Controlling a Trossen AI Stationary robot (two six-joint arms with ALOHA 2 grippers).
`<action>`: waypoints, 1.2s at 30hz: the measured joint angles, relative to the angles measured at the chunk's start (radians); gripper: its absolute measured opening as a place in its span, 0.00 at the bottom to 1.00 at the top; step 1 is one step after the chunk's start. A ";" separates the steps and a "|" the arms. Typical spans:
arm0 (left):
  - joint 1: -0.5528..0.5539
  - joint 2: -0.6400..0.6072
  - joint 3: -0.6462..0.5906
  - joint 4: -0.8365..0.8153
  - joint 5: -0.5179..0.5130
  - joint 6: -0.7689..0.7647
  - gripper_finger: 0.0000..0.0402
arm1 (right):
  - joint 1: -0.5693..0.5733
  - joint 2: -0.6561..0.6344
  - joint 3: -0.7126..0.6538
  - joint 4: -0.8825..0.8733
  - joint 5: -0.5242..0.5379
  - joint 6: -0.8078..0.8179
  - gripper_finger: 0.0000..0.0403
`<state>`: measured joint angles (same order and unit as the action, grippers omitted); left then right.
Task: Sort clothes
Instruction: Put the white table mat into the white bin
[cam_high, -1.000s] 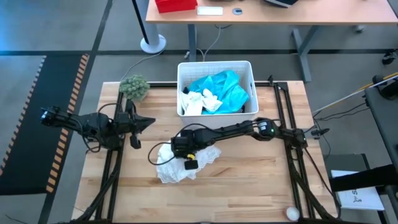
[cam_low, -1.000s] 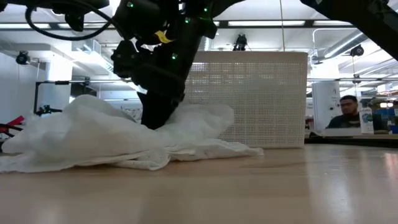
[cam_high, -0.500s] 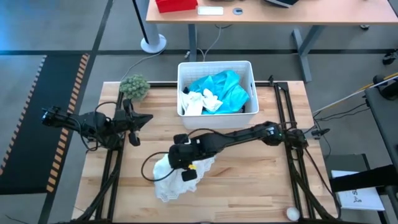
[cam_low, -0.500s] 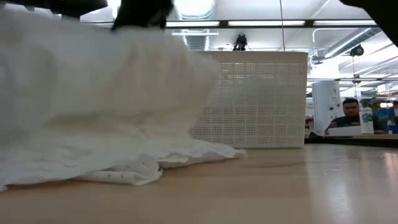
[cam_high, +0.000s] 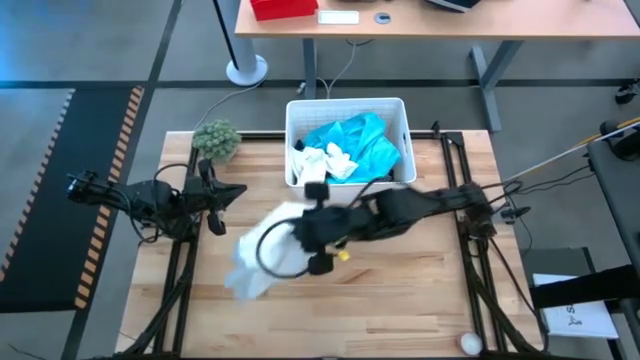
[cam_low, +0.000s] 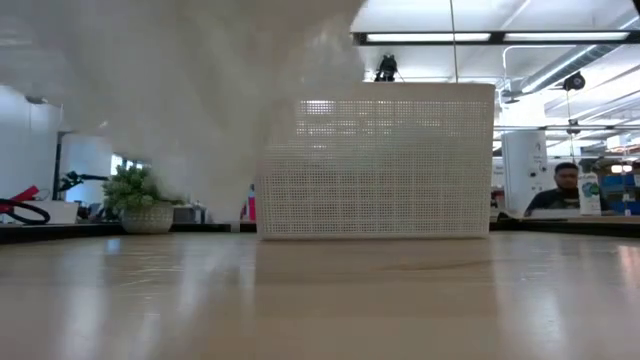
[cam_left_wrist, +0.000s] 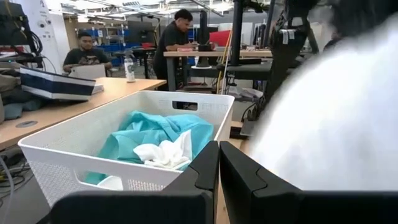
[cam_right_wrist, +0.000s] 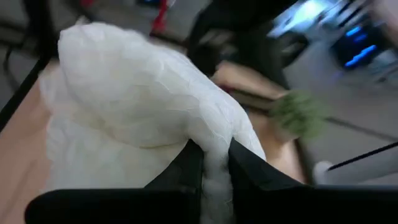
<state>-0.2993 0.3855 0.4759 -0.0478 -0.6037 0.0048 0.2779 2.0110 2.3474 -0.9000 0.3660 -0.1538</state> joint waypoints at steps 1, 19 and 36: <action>0.000 0.000 0.000 0.000 0.000 0.000 0.00 | -0.001 -0.025 0.000 0.011 0.022 -0.009 0.06; 0.000 0.007 0.000 -0.002 -0.001 -0.015 0.00 | -0.183 -0.285 0.002 0.187 0.345 -0.197 0.06; 0.000 0.012 0.000 0.000 -0.014 -0.019 0.00 | -0.674 -0.156 -0.030 -0.383 0.072 0.139 0.06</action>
<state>-0.2995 0.3976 0.4759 -0.0479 -0.6178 -0.0138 -0.3961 1.8547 2.3173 -1.2834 0.4384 -0.0145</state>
